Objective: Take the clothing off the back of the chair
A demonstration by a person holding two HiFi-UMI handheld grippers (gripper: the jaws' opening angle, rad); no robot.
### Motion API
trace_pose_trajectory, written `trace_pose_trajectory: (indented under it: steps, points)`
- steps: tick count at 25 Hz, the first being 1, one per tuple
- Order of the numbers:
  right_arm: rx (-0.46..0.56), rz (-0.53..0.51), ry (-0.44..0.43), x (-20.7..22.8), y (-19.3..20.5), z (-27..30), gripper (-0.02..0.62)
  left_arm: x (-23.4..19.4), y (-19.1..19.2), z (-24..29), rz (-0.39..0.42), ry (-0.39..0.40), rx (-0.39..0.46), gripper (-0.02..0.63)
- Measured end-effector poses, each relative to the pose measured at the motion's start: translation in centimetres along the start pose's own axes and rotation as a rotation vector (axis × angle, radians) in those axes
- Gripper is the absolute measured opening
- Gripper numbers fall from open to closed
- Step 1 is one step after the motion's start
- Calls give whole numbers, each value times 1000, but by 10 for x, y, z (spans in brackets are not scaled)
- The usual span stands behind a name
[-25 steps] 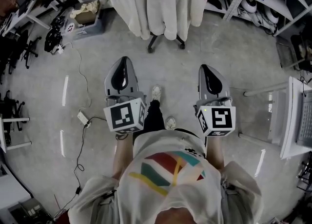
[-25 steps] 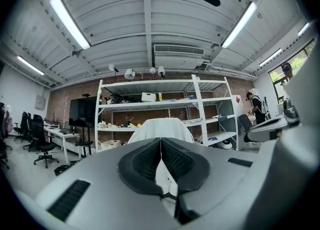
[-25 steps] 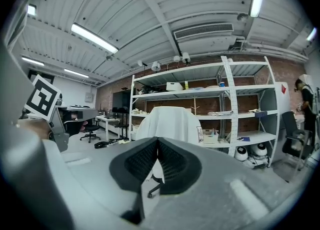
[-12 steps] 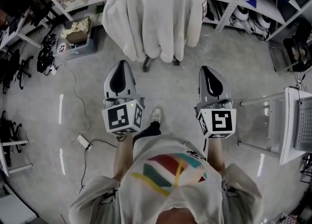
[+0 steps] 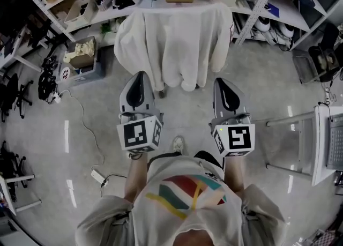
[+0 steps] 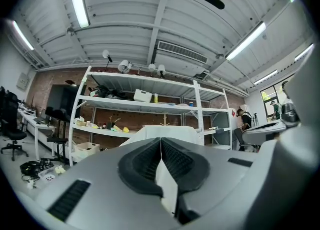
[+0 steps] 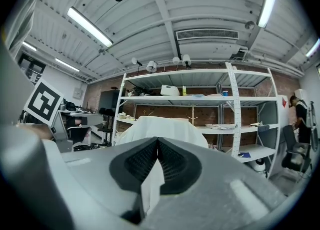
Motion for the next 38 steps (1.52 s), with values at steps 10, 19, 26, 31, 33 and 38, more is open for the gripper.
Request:
trace_pose_trajectory:
  steps: [10, 19, 26, 31, 33, 38]
  points:
    - [-29, 13, -4, 15, 4, 34, 5, -19, 11, 20, -33, -54, -31, 14]
    - [27, -36, -16, 47, -13, 51, 5, -13, 2, 32, -14, -104, -13, 14]
    - [61, -83, 10, 76, -24, 71, 5, -20, -18, 53, 50, -113, 13, 14]
    - [70, -89, 62, 112, -37, 111, 6, -46, -36, 83, 97, -104, 18, 23]
    - [61, -81, 64, 128, -40, 128, 30, -56, -38, 97, 92, -90, 15, 115]
    - [36, -89, 50, 157, -44, 170, 182, -88, -30, 133, 112, -91, -34, 193]
Point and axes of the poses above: the fingertips, and each gripper's own axes: z forward along the fingers, x to its right, y out of its underside, the point moved 1 cm from there along -z, backward along the fingers, and after that the axes turned 5 degrees about y, right-handed, at the moved point
